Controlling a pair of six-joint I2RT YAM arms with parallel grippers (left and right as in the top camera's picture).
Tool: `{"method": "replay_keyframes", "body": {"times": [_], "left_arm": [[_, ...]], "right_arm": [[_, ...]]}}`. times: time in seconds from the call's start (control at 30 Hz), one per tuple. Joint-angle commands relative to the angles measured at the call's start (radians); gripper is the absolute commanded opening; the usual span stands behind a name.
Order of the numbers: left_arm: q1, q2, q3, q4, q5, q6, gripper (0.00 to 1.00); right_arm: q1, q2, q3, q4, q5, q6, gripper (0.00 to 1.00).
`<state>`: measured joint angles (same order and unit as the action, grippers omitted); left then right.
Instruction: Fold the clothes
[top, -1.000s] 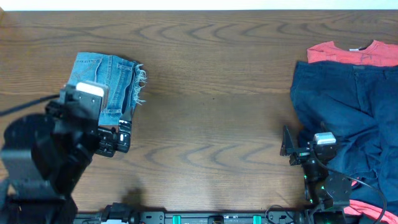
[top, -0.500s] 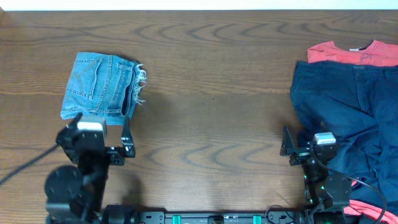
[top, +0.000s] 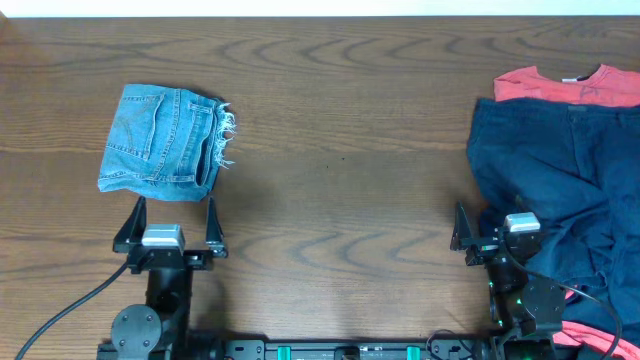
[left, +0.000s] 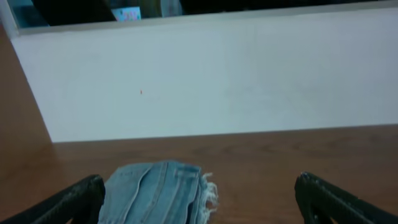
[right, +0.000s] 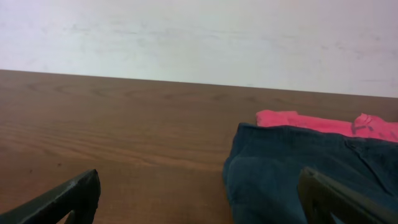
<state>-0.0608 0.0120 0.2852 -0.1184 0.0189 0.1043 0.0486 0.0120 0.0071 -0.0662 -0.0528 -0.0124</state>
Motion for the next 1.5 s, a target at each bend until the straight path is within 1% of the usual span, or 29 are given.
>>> {"method": "replay_keyframes", "body": {"times": [0.0, 0.2, 0.3, 0.43, 0.8, 0.97, 1.47], "left_arm": [[-0.002, -0.010, -0.075, 0.077, -0.009, -0.009, 0.98], [-0.002, -0.010, -0.224, 0.249, -0.008, -0.010, 0.98], [-0.002, -0.010, -0.283, 0.293, -0.008, -0.009, 0.98], [-0.002, -0.010, -0.282, 0.215, -0.009, -0.009, 0.98], [-0.002, -0.010, -0.281, 0.140, -0.008, -0.009, 0.98], [-0.002, -0.008, -0.281, 0.042, -0.009, -0.009, 0.98], [-0.002, 0.000, -0.281, 0.048, -0.008, -0.009, 0.98]], "right_arm": [[-0.005, -0.005, -0.002, -0.004, -0.004, -0.011, 0.99], [-0.005, -0.005, -0.002, -0.004, -0.004, -0.011, 0.99], [-0.005, -0.005, -0.002, -0.004, -0.004, -0.011, 0.99], [-0.005, -0.005, -0.002, -0.003, -0.004, -0.011, 0.99], [-0.005, -0.005, -0.002, -0.004, -0.004, -0.011, 0.99], [-0.005, -0.005, -0.002, -0.004, -0.004, -0.011, 0.99], [-0.005, -0.005, -0.002, -0.004, -0.004, -0.011, 0.99]]}}
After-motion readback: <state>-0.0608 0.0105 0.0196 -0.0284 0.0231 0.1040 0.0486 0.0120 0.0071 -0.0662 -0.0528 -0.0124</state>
